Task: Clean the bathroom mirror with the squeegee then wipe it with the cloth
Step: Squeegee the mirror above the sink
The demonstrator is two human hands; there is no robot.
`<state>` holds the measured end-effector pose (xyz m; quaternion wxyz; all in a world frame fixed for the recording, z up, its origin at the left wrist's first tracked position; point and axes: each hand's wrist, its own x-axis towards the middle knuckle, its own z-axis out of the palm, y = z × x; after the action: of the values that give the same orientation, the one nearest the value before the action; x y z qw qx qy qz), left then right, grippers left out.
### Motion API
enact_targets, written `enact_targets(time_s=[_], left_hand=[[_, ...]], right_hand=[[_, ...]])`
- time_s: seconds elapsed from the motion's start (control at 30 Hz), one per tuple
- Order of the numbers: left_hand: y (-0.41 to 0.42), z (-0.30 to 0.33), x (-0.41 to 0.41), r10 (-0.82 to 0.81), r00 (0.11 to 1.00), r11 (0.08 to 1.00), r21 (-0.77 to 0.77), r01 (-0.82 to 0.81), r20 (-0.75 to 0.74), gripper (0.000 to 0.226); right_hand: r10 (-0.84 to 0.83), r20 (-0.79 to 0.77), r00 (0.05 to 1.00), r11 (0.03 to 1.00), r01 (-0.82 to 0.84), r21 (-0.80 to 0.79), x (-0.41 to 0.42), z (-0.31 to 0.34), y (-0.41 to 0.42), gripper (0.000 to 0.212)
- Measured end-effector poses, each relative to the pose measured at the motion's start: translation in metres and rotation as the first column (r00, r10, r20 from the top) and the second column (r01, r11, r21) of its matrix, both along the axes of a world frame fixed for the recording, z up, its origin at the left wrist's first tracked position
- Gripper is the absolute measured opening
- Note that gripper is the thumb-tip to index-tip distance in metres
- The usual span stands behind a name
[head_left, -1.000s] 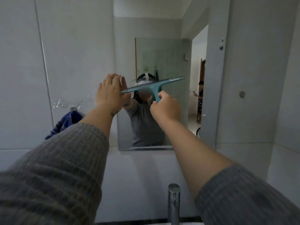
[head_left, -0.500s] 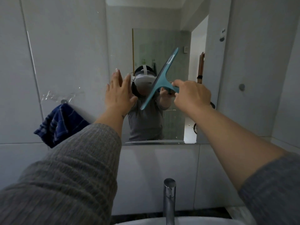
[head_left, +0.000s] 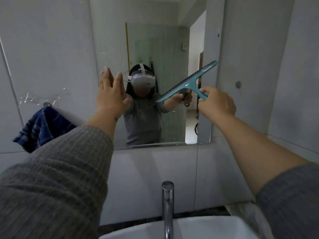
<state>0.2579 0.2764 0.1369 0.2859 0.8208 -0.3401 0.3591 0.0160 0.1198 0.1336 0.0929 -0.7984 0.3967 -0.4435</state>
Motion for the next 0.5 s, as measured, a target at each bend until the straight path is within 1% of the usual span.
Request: enact_targets(time_s=[0.1, 0.23, 0.37, 0.43, 0.5], left_hand=[[-0.002, 0.0, 0.002, 0.001, 1.0, 1.0, -0.013, -0.002, -0.013, 0.093], [-0.003, -0.001, 0.001, 0.012, 0.999, 1.0, -0.024, -0.013, -0.038, 0.095], [-0.005, 0.0, 0.003, -0.001, 1.0, 1.0, -0.031, 0.0, -0.029, 0.096], [-0.005, -0.001, 0.005, -0.01, 0.999, 0.999, -0.041, 0.009, -0.032, 0.096], [-0.005, -0.001, 0.003, -0.016, 0.999, 0.999, -0.041, 0.014, -0.034, 0.095]], right_hand=[[0.028, 0.099, 0.995, 0.993, -0.039, 0.115, -0.002, -0.015, -0.003, 0.032], [0.036, 0.225, 0.974, 0.966, -0.091, 0.241, 0.005, -0.033, 0.003, 0.031], [0.044, 0.371, 0.928, 0.92, -0.182, 0.346, 0.019, -0.048, 0.017, 0.017], [0.039, 0.436, 0.899, 0.893, -0.226, 0.388, 0.028, -0.056, 0.024, 0.018], [0.03, 0.492, 0.87, 0.868, -0.266, 0.419, 0.036, -0.064, 0.031, 0.025]])
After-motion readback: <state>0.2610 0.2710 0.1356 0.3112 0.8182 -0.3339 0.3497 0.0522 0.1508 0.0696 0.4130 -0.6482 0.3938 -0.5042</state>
